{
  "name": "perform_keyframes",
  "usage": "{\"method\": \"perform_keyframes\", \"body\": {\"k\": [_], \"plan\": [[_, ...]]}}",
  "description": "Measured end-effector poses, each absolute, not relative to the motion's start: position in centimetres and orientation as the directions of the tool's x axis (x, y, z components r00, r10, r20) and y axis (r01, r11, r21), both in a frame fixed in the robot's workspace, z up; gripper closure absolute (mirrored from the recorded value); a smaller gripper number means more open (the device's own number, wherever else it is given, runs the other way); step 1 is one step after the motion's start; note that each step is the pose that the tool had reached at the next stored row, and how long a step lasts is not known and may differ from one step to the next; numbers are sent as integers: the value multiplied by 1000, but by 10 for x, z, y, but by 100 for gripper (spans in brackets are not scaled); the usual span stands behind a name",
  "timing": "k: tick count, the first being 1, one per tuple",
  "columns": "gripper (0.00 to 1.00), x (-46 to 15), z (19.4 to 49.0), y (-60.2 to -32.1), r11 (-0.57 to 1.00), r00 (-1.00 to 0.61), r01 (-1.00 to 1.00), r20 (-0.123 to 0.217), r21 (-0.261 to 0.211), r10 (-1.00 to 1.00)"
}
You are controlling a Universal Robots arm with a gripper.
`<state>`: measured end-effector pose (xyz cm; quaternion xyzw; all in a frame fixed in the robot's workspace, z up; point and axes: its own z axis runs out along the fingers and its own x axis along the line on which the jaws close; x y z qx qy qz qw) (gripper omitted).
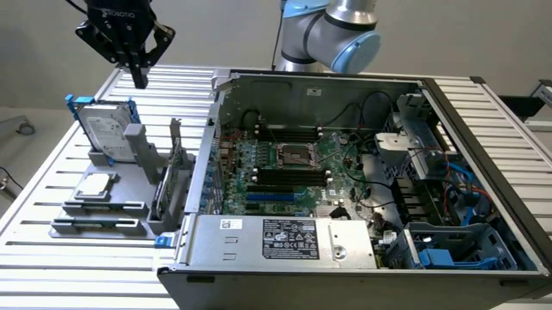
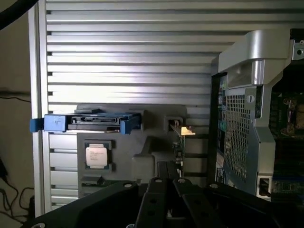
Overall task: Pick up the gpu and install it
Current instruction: 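Reach for the gpu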
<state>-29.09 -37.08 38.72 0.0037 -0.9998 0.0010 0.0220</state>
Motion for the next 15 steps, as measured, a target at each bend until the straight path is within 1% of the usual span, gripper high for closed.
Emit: {"method": "perform_keyframes", "body": {"k": [3,5,9,15], "plan": [[89,-291,387,-372,999,-999,-10,34,-36,-9],[89,-291,387,-373,999,-1000,-13,27,-48,-12],[89,-291,385,-378,999,-1000,-24,18,-48,-23],[89,-284,377,-386,998,-999,-34,17,-49,-33]]}}
